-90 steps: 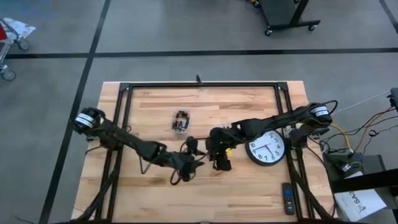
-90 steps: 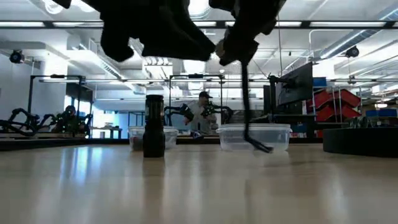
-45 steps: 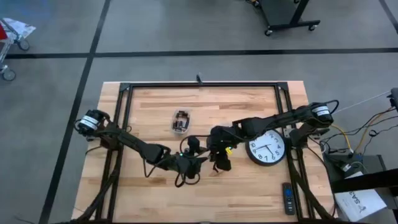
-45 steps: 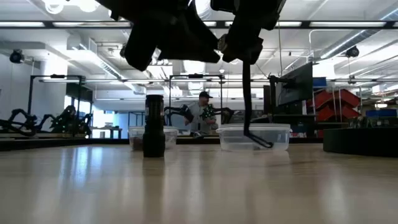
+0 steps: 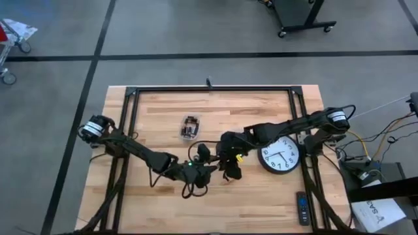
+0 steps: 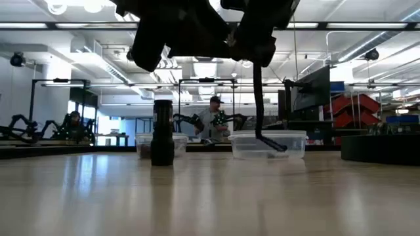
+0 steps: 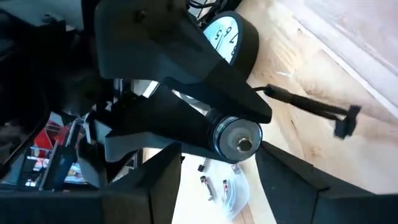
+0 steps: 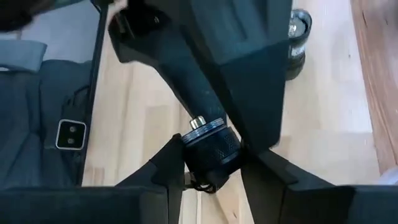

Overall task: Insert battery
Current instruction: Close the black flashlight cover

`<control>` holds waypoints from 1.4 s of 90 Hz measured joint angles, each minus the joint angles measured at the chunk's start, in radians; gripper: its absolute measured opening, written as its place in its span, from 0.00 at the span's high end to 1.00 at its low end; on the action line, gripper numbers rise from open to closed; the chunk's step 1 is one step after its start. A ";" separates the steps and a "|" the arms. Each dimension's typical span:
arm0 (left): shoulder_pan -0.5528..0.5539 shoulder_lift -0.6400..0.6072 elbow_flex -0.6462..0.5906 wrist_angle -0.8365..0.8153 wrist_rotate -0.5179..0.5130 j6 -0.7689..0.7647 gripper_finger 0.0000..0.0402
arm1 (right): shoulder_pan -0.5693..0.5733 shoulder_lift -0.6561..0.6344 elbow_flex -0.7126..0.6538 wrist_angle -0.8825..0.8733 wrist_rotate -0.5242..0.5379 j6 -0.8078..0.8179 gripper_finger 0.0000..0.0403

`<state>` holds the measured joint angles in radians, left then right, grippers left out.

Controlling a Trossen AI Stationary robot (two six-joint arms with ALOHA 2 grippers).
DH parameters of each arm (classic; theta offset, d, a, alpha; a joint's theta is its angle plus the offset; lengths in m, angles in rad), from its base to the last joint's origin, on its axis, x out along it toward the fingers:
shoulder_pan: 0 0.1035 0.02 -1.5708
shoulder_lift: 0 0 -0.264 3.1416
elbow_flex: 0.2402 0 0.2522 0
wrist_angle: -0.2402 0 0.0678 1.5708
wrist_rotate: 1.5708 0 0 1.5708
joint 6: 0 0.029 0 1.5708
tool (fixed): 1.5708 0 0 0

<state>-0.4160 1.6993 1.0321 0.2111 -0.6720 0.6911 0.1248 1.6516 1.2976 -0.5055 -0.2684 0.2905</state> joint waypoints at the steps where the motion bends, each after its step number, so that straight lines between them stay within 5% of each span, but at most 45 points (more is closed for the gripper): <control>1: 0.000 0.000 0.000 0.000 0.000 0.003 0.54 | 0.000 0.000 0.000 0.000 0.000 0.000 0.72; 36: -0.022 0.000 0.000 0.034 0.002 0.052 0.59 | -0.006 -0.002 0.000 0.023 0.002 0.014 0.72; 77: -0.031 -0.002 -0.002 0.047 0.002 0.043 0.82 | -0.006 -0.003 0.000 0.039 -0.005 0.021 0.70; 126: -0.034 -0.002 -0.003 0.040 0.003 -0.008 0.92 | -0.005 -0.004 -0.001 0.040 0.002 -0.007 0.65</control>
<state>-0.4503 1.6978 1.0294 0.2512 -0.6689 0.6827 0.1196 1.6474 1.2968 -0.4650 -0.2668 0.2835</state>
